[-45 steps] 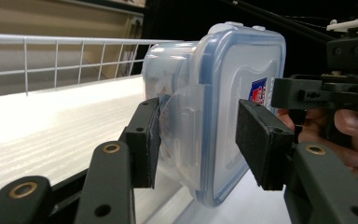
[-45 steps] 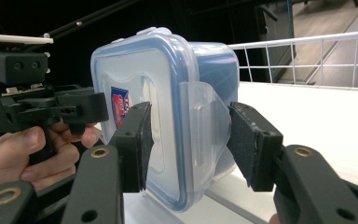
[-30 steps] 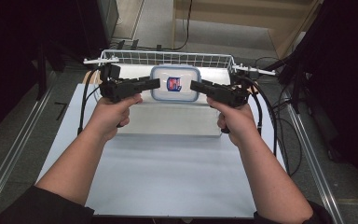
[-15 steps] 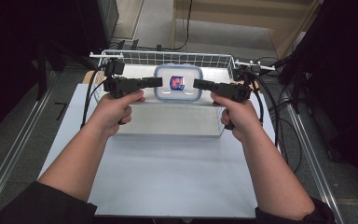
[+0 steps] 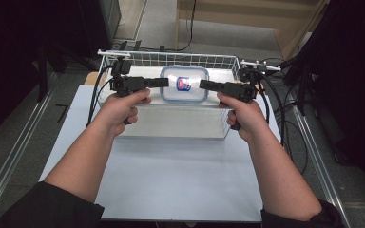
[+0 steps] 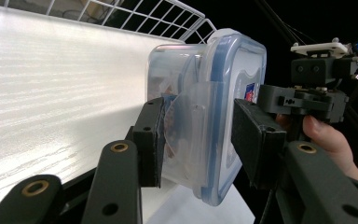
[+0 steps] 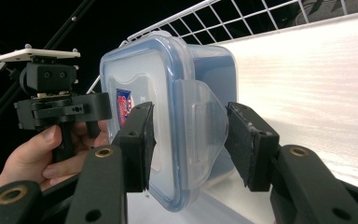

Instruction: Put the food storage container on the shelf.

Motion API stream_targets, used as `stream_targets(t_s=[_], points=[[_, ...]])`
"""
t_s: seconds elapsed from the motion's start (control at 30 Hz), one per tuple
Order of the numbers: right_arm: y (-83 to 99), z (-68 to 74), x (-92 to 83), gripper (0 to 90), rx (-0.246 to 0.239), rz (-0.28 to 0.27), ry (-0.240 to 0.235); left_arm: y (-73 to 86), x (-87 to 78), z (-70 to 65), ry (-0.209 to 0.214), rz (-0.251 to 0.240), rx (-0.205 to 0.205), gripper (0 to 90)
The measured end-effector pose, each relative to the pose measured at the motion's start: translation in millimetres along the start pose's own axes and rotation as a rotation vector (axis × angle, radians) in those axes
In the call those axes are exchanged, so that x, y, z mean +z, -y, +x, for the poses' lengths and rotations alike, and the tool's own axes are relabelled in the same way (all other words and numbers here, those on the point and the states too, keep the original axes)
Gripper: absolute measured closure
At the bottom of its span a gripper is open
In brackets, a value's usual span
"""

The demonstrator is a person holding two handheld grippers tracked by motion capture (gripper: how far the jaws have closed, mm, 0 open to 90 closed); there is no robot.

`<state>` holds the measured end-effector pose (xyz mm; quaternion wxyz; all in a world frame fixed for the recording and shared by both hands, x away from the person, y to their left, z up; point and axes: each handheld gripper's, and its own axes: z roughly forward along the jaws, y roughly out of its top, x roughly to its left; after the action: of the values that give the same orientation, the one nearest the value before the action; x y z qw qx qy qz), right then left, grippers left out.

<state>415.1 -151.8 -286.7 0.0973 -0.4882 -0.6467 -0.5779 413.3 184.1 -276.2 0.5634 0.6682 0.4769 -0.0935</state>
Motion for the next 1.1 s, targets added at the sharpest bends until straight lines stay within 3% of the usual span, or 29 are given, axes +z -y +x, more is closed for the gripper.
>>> stream_targets(t_s=[0.27,0.43,0.73,1.1], points=[[-1.0,-2.9,4.2,52.5,0.022,-0.011,0.009,-2.1,2.7,0.8,-0.018,-0.012,-0.008,55.5],[-1.4,-4.6,5.9,51.4,0.024,-0.012,0.013,-2.4,6.4,-0.8,-0.048,-0.024,0.015,52.8],[-3.6,-7.9,9.7,49.9,0.036,-0.029,0.022,-4.1,10.4,1.6,-0.059,-0.042,0.007,51.2],[-5.5,-7.7,12.1,44.0,0.026,-0.05,0.072,-3.9,12.4,2.2,-0.12,-0.07,0.03,50.0]])
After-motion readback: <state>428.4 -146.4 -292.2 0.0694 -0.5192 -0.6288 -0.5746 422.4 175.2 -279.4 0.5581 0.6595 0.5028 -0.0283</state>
